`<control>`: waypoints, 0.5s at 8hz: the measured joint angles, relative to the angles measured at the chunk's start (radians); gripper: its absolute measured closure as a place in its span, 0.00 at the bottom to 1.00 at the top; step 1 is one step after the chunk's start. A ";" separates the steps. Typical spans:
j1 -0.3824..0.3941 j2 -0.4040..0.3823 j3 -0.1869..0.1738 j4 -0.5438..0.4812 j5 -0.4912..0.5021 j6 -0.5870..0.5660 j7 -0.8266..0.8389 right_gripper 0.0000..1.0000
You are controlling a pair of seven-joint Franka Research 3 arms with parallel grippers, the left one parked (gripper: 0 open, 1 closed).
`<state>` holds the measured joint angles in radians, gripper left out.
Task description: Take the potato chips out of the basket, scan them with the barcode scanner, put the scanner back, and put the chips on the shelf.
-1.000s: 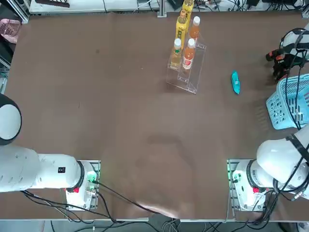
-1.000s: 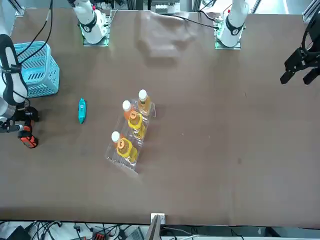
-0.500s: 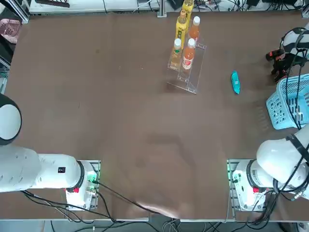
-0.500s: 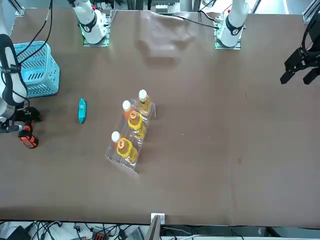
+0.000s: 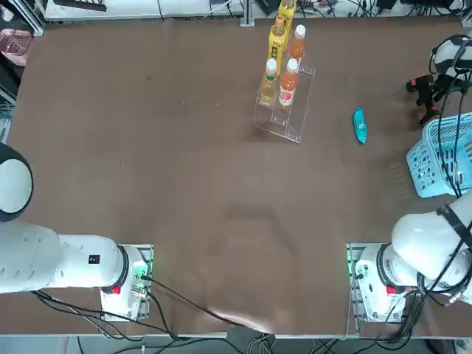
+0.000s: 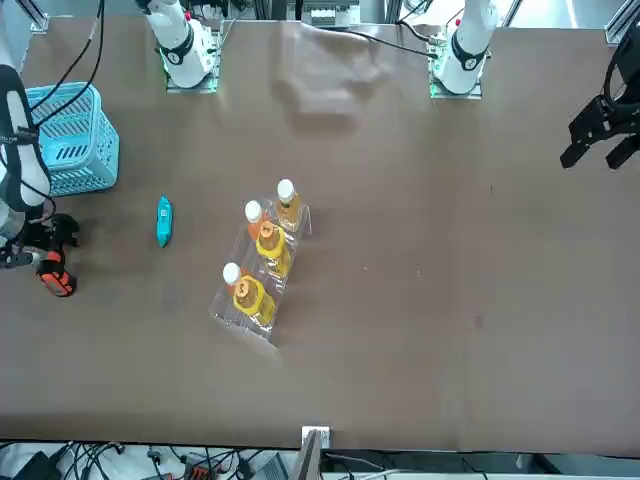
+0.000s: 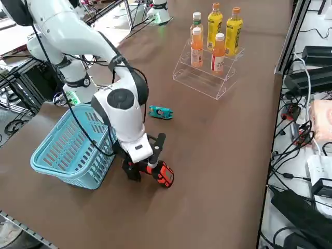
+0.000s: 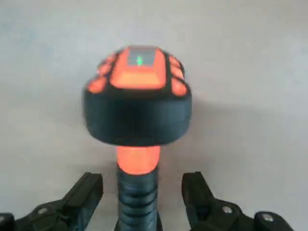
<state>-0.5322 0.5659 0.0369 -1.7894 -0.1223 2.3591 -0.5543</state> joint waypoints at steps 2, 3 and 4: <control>0.022 -0.090 0.041 0.004 0.003 -0.132 0.031 0.00; 0.055 -0.138 0.053 0.004 0.003 -0.210 0.092 0.00; 0.106 -0.180 0.057 -0.003 0.003 -0.275 0.176 0.00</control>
<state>-0.4259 0.3857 0.0935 -1.7921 -0.1190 2.0842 -0.3780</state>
